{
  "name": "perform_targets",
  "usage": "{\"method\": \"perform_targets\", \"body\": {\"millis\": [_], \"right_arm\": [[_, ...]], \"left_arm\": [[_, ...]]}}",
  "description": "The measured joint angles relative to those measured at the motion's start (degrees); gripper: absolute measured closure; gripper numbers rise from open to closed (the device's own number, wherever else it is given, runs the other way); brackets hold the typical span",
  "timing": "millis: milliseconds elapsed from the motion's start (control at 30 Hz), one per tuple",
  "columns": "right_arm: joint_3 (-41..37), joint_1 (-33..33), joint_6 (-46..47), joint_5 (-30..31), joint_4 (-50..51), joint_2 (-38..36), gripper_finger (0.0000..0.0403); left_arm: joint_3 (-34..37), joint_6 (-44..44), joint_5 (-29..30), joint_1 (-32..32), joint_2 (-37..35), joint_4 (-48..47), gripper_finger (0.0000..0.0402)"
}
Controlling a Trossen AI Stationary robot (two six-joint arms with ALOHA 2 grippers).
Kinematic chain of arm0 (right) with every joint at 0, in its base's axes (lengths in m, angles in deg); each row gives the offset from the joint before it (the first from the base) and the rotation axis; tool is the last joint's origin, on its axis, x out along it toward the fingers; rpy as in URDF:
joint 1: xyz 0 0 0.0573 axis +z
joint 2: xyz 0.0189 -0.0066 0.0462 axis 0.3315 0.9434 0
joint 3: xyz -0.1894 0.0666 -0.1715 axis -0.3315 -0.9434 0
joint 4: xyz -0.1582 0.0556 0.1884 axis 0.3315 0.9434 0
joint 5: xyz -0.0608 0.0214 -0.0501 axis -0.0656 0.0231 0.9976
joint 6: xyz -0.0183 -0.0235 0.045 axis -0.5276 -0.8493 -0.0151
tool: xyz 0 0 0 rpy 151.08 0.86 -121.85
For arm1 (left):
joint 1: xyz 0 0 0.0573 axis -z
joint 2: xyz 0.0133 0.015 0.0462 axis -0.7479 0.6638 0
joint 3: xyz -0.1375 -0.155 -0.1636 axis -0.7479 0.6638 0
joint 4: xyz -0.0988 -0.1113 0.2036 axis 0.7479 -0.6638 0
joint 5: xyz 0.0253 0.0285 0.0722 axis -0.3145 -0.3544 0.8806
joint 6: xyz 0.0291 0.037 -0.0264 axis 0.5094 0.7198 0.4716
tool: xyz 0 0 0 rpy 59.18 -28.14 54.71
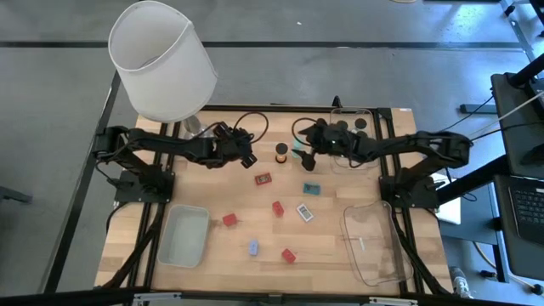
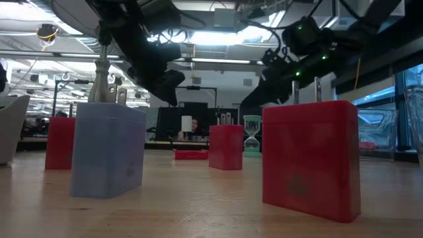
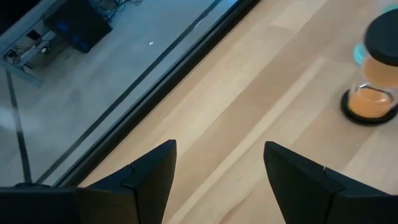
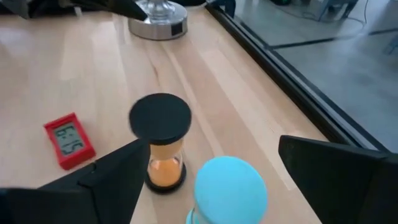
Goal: Pick & Place Office items
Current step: Put the light blue sand timer into the top transparent bin
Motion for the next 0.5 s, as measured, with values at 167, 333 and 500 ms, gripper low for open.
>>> {"method": "perform_targets", "body": {"millis": [167,333,500], "right_arm": [[0.93,-1.66,0.02,0.04,0.47,2.99,0.0043],[1.03,-3.02,1.11,0.03,0.91,5.03,0.0043],[1.03,-3.37,3.22,0.02,0.85,6.25,0.0043]], "left_arm": [[0.0,-0.02,-0.01,-1.03,0.0,0.02,0.0162],[0.0,0.0,-0.07,-1.76,0.02,0.02,0.0162],[0.0,0.02,-0.08,-2.42,0.04,0.04,0.0162]]}}
